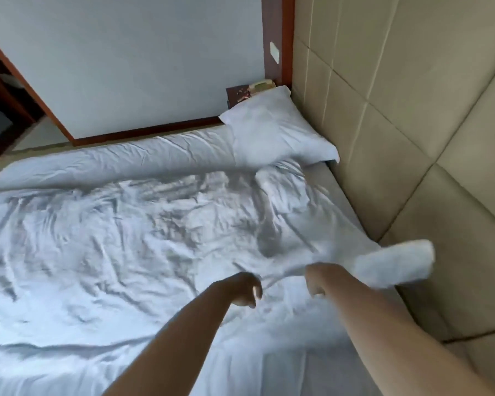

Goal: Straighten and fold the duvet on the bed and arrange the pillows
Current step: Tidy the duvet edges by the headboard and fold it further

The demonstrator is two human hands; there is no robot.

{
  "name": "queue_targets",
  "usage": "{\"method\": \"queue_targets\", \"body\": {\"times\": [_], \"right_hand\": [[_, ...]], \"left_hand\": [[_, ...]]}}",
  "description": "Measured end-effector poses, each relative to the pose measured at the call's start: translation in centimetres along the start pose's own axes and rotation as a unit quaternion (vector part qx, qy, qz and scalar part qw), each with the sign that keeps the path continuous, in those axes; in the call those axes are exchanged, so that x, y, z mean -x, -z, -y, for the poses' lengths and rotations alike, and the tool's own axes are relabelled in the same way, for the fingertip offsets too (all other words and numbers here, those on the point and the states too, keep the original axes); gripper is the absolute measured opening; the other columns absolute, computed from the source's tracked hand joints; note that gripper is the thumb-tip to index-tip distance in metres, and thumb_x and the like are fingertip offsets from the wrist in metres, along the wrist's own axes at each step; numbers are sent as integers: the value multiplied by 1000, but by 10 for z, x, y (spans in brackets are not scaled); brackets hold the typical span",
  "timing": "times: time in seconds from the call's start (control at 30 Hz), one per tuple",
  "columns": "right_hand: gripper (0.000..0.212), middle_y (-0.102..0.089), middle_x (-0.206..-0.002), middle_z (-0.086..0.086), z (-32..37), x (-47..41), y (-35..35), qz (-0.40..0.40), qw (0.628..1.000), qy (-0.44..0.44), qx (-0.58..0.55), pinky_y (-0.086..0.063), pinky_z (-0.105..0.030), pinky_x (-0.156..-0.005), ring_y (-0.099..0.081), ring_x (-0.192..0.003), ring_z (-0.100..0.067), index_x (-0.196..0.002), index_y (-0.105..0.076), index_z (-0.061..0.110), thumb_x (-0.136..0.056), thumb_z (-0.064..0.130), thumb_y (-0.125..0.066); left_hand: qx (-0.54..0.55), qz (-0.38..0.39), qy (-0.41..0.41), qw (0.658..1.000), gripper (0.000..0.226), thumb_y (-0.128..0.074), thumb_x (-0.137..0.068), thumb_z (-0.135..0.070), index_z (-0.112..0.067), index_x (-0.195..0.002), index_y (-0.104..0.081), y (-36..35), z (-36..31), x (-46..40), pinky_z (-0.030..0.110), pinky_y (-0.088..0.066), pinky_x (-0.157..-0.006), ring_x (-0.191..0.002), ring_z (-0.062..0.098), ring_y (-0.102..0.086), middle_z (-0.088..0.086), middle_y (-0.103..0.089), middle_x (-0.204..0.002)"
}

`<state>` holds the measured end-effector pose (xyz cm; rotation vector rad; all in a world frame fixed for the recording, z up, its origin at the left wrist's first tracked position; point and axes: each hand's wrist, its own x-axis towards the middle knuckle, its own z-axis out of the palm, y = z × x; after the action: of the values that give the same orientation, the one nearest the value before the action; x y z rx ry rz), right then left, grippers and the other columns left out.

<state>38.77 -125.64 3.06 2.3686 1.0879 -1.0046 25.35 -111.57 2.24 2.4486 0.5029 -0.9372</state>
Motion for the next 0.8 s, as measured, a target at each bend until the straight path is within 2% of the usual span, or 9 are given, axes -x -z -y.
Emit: {"method": "queue_targets", "body": {"times": [0.03, 0.07, 0.17, 0.37, 0.6, 0.7, 0.8], "right_hand": [[23, -56, -98, -12, 2, -1, 3, -34, 999, 12, -29, -44, -34, -81, -58, -91, -26, -107, -58, 4, -90, 2, -43], [25, -55, -97, -10, 4, -3, 8, -75, 995, 26, -55, -43, -33, -80, -57, -91, -27, -110, -56, 5, -90, 3, -42], [45, -48, -127, -5, 8, -11, 5, -174, 980, 51, -78, -43, -34, -88, -48, -118, -25, -133, -43, 16, -88, 9, -45], [59, -39, -136, -6, 0, -29, -37, -135, 990, 31, -39, -41, -34, -90, -41, -123, -25, -143, -32, 19, -87, 11, -48], [62, -33, -143, -6, -4, -35, -65, -73, 996, 32, -41, -40, -36, -91, -38, -129, -27, -149, -22, 20, -92, 15, -46], [60, -35, -141, -7, -1, -34, -60, -76, 997, 28, -19, -40, -34, -88, -40, -127, -27, -148, -24, 19, -92, 13, -45], [59, -38, -137, -7, 2, -28, -34, -106, 994, 21, -7, -37, -32, -80, -42, -122, -26, -147, -25, 20, -91, 11, -44]], "left_hand": [[2, -33, 19, 999, 34, -65, -84, -8, -13, -118, -63, -1, 5, -1, 21, -41, -90, -118, 22, -54, 6, -59, -124], [10, -67, 38, 997, 36, -62, -84, -8, -17, -119, -61, 2, 11, -3, 20, -40, -89, -118, 20, -54, 5, -57, -128], [36, -123, 72, 989, 42, -56, -83, -8, -22, -123, -57, 2, 18, -6, 23, -40, -91, -119, 18, -51, 3, -54, -130], [8, -72, 80, 994, 59, -54, -84, -7, -23, -139, -42, -28, 12, -14, 28, -38, -100, -130, 20, -42, 3, -39, -142], [-36, -42, 53, 997, 66, -46, -85, -2, -27, -145, -34, -60, -1, -25, 36, -41, -101, -134, 20, -35, 1, -30, -147], [-38, -24, 43, 998, 65, -45, -86, -3, -27, -145, -34, -61, 0, -26, 36, -41, -102, -133, 21, -37, 0, -30, -147], [-35, -42, 31, 998, 63, -44, -87, -4, -27, -145, -34, -40, 4, -24, 33, -38, -102, -134, 21, -37, 0, -32, -146]]}}
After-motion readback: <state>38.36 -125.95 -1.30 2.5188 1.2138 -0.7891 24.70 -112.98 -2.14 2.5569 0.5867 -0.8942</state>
